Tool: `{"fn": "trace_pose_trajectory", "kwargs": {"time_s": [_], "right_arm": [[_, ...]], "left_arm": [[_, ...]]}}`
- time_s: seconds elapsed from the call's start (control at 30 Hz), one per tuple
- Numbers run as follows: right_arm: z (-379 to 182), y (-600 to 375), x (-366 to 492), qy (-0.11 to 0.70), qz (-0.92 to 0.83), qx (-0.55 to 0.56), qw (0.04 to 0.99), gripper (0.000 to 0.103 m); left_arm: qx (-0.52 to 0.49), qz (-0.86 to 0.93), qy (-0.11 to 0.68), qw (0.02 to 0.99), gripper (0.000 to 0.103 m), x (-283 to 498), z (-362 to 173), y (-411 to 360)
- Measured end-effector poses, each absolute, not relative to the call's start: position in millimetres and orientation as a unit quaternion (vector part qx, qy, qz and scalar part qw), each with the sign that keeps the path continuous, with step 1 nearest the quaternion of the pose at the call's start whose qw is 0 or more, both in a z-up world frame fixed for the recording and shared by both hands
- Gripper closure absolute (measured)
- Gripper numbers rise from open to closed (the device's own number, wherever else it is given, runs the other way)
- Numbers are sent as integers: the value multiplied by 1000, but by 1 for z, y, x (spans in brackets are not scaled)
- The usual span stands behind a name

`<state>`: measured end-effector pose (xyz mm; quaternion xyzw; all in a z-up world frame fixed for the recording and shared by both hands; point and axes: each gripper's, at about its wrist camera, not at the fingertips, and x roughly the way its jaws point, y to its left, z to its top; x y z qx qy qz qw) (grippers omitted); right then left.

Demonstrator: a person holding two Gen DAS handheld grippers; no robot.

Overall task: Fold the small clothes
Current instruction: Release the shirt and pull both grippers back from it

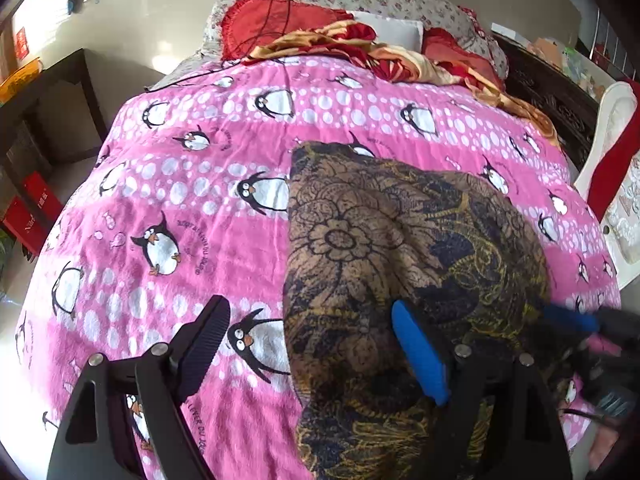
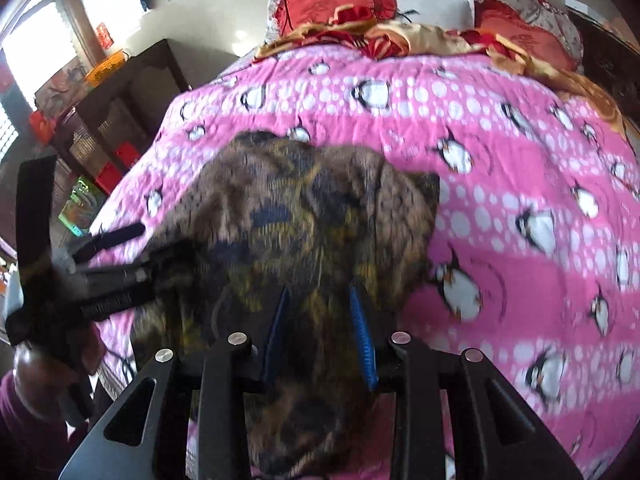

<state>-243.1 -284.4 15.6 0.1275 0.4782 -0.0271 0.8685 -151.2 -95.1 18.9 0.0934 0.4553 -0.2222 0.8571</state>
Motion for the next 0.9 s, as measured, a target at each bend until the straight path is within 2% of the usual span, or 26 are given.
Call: {"fn": "trace_pose_trajectory", "kwargs": {"time_s": [0.17,0.53,0.9], "right_arm": [[2,-275,-249,492,-48,109,862,70],[42,-269,-263,464,-98,82,876,69],[49,-264,-267,443,-119,86,884,58]], "left_arm": [[90,-218,455,859,16,-158,26,-92],[89,-215,431,872,16,-172,43,-85],[83,-216,419,878,16,-183,48,-83]]}}
